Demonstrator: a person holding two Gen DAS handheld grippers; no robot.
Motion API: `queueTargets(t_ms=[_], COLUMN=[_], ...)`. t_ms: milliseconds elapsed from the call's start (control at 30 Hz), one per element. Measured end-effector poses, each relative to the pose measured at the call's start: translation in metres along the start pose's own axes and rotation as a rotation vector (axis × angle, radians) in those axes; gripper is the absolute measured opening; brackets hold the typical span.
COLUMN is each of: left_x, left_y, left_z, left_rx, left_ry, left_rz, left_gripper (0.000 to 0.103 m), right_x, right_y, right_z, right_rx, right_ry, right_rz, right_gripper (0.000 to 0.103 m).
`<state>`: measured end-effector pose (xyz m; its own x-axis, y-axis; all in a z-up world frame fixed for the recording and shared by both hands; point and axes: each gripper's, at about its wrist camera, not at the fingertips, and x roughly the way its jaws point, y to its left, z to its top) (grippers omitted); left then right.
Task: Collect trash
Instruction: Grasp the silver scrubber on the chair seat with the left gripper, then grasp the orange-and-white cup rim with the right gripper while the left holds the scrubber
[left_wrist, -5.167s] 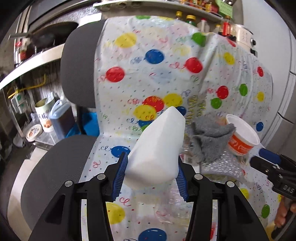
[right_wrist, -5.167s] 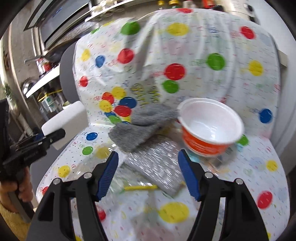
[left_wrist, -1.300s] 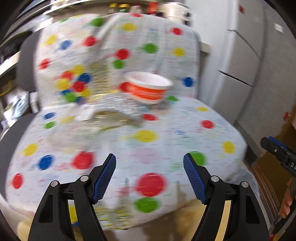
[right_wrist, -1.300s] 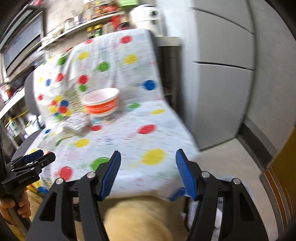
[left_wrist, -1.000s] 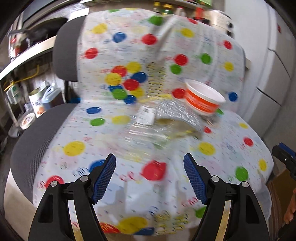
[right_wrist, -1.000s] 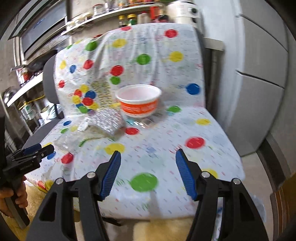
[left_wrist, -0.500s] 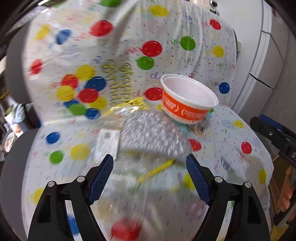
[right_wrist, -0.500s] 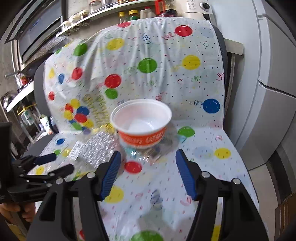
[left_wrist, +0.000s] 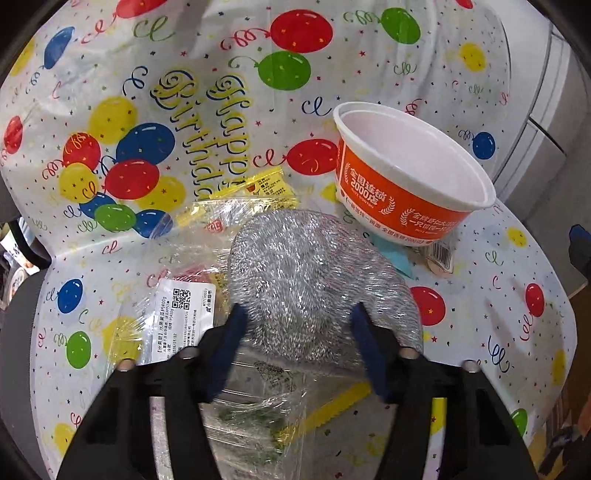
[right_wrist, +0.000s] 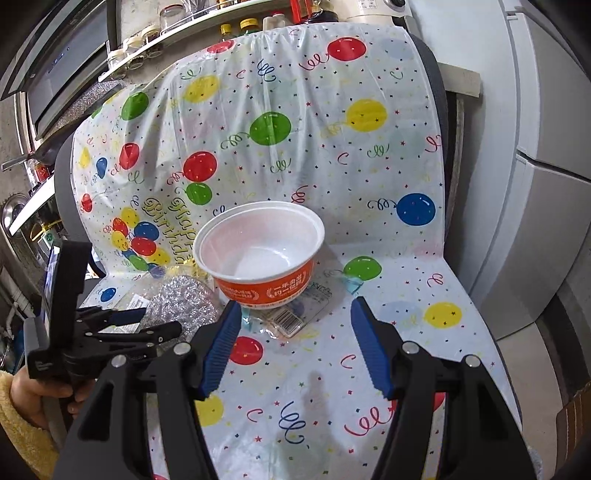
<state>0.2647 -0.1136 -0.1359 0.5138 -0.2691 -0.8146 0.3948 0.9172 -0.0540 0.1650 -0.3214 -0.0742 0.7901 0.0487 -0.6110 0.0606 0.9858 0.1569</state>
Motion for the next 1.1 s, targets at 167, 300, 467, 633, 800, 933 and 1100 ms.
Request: queueTargets(t_ms=[167,300,467,633,800,933,1100], left_x=[-0.031,-0.068,-0.102,-0.117,-0.107,-0.095,-0.086], left_y=[0.009,0.017,0.029,0.045,0.061,0.064,0.064], left_z=[0.005,0.011,0.007,-0.007,-0.014,-0.014,-0.014], left_rx=[-0.065,-0.115,-0.137,-0.168,-0.190,-0.194,-0.193], left_ry=[-0.115,-0.222,-0.306,-0.331,-0.307,-0.295,-0.285], left_rz=[-0.061,-0.116,-0.091,-0.032,-0.017,-0.024,-0.037], left_gripper=[0.029,0.012,0.009,0.009,0.009,0.009,0.009], right_x=[-0.012,-0.021,-0.023,0.002,0.044,0.077,0.102], right_y=[0.002,0.001,0.005,0.012,0.008,-0.002,-0.018], right_z=[0.000,-0.001,0.000,0.008,0.023,0.034,0.035], right_rx=[-0.013,-0.011,-0.006,0.007,0.064,0.143,0.266], right_ry=[-0.002,-0.005,0.003,0.026,0.041,0.076,0.139], right_rz=[-0.011,-0.020,-0.002,0.012,0.006,0.004,0.030], right_gripper=[0.062,0.064,0.064,0.068,0.053,0.030,0.030])
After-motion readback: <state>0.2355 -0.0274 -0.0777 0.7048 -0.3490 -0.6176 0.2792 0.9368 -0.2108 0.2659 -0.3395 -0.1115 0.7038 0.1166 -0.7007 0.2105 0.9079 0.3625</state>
